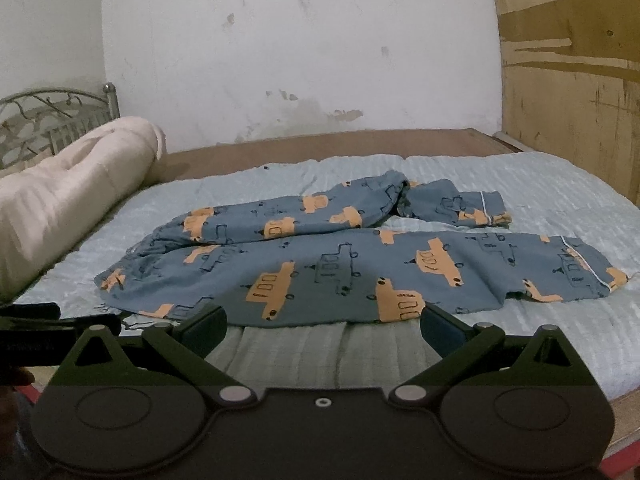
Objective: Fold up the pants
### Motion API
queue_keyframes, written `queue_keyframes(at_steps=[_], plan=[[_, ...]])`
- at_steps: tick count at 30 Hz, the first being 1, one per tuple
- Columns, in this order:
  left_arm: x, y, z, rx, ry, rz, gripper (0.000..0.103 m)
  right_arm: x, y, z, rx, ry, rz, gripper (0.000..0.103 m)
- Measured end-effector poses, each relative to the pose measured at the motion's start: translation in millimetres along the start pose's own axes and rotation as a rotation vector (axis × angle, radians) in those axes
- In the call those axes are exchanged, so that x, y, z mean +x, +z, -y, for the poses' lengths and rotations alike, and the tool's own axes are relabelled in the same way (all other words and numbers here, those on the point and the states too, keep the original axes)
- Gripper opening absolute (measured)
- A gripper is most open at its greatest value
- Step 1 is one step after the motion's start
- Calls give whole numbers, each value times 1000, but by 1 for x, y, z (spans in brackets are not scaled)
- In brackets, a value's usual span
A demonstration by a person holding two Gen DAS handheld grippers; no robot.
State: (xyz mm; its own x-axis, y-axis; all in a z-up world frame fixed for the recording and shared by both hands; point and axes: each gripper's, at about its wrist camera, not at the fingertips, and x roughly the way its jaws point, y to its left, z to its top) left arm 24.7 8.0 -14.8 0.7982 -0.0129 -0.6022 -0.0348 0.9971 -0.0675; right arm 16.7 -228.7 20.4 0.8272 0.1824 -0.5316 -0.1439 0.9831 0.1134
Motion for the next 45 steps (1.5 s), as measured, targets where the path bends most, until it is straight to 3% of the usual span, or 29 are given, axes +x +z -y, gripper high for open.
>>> queue_keyframes(at_steps=[7,14,20,27,34,38,42,45], plan=[[17,31,-5,11,29,-17,103,17,31,-3,-2,55,-32,102],[51,76,-19,-3,186,-51,103,42,65,1,-19,62,-58,102],[81,114,-33,-10,193,-36,103,70,88,8,-44,64,-60,102],[134,152,-40,51,186,-20,103,123,119,12,-120,81,-58,102],[191,179,-50,90,194,-26,103,197,163,15,-237,181,-54,102],[226,189,-60,133,180,-50,103,243,184,8,-420,215,-73,102],[254,192,-69,195,154,-82,103,296,201,17,-490,397,-177,102],[272,196,-76,227,111,-100,103,331,206,18,-553,438,-267,102]])
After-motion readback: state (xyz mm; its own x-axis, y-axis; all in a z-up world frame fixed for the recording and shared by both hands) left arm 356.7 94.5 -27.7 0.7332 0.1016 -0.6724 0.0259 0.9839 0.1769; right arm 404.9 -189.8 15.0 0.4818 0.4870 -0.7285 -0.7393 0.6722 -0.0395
